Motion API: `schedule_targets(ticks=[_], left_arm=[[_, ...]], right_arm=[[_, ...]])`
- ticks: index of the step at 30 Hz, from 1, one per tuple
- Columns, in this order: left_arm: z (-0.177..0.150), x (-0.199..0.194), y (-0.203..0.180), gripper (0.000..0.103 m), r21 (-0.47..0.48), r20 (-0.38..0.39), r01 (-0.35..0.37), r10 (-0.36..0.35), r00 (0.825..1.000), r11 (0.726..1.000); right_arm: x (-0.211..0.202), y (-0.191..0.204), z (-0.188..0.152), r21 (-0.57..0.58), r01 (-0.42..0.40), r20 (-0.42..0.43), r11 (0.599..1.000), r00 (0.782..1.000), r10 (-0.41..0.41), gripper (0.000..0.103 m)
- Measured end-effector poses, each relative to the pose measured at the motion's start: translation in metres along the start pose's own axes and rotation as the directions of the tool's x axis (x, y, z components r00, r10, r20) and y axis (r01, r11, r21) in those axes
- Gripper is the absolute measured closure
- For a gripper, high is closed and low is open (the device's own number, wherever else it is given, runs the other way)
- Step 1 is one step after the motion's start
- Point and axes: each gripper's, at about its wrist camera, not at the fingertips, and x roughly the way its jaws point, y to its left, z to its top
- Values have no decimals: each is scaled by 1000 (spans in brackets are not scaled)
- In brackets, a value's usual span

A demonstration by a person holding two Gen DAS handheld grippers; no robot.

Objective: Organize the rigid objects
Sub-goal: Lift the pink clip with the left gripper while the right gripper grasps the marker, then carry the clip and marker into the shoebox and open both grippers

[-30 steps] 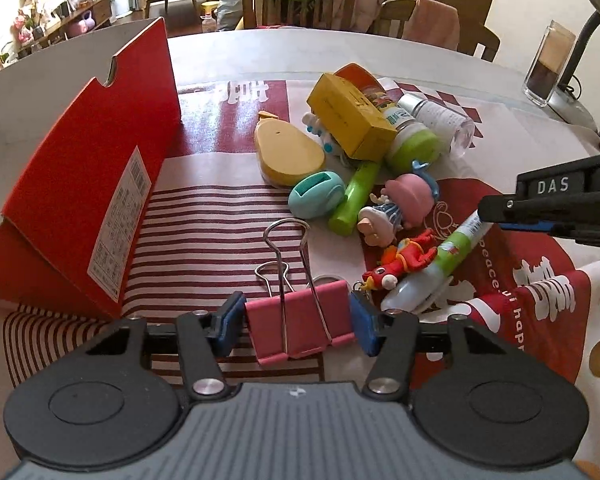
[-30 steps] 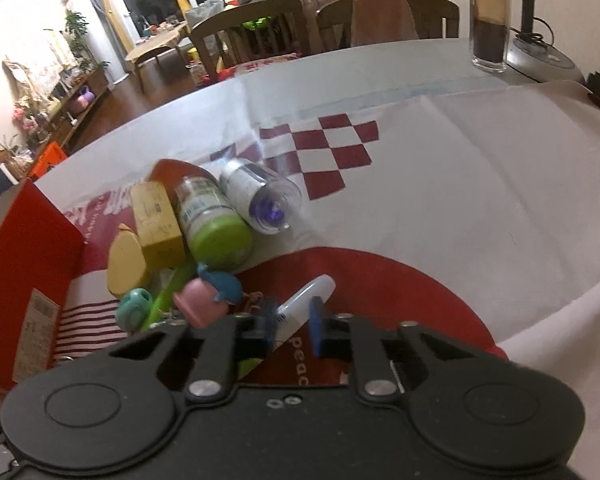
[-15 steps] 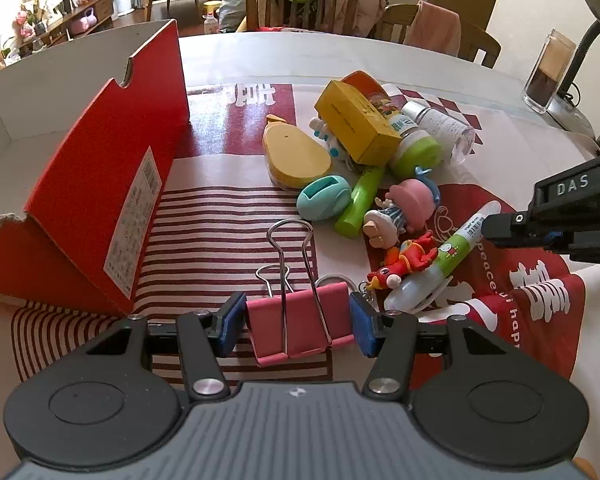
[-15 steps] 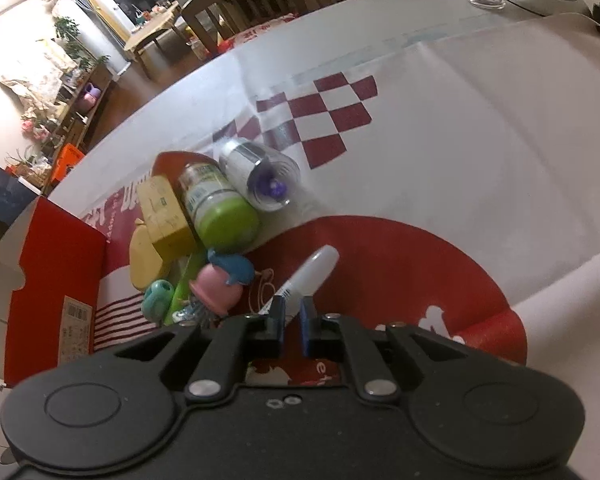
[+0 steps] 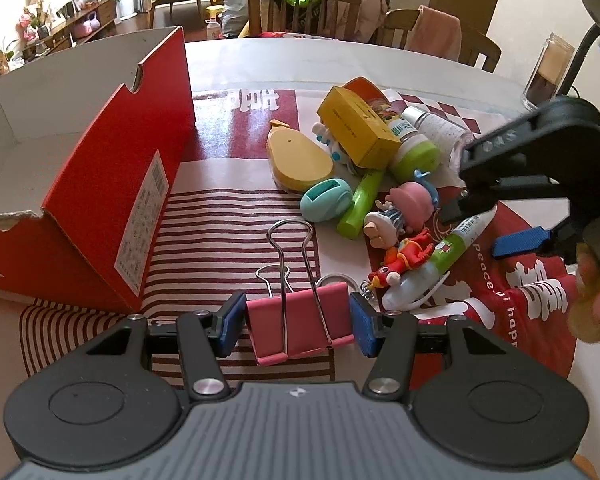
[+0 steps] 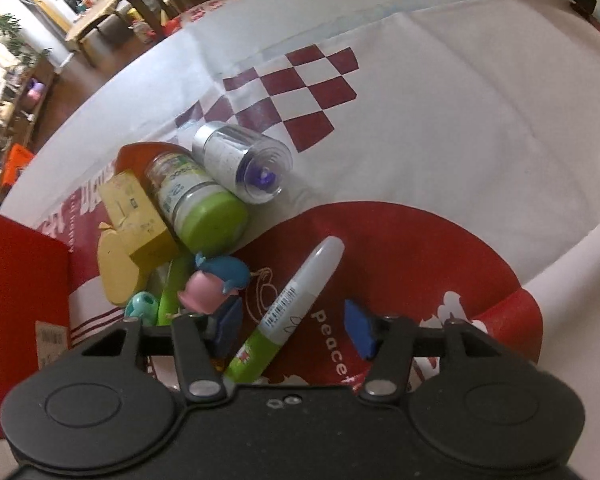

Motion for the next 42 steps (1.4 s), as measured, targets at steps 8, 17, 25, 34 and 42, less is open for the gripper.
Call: schedule_targets(ticks=[8,17,25,34,42], left_arm=[[1,-1,1,48,2,2,-6,6,1000,1000],[5,-10,4,48,3,15,12,-12,1000,1000],[13,-34,17,48,-25,51,54,-53,997,998],[28,-76,46,48,31,117,125,-128,985,992],[53,-105,98,48,98,151,129,-143,978,987]], right_arm=[[4,22,-12,-155,129,41,979,991,-124,67],[-15,-8,-2,-40,-52,60,998,997,54,79],[-45,-24,2,29,-202,129,979,972,197,87],[-86,-9,-10,-30,-249,201,968,947,250,87],[-131,46,-18,-188,-260,214,947,930,298,87]])
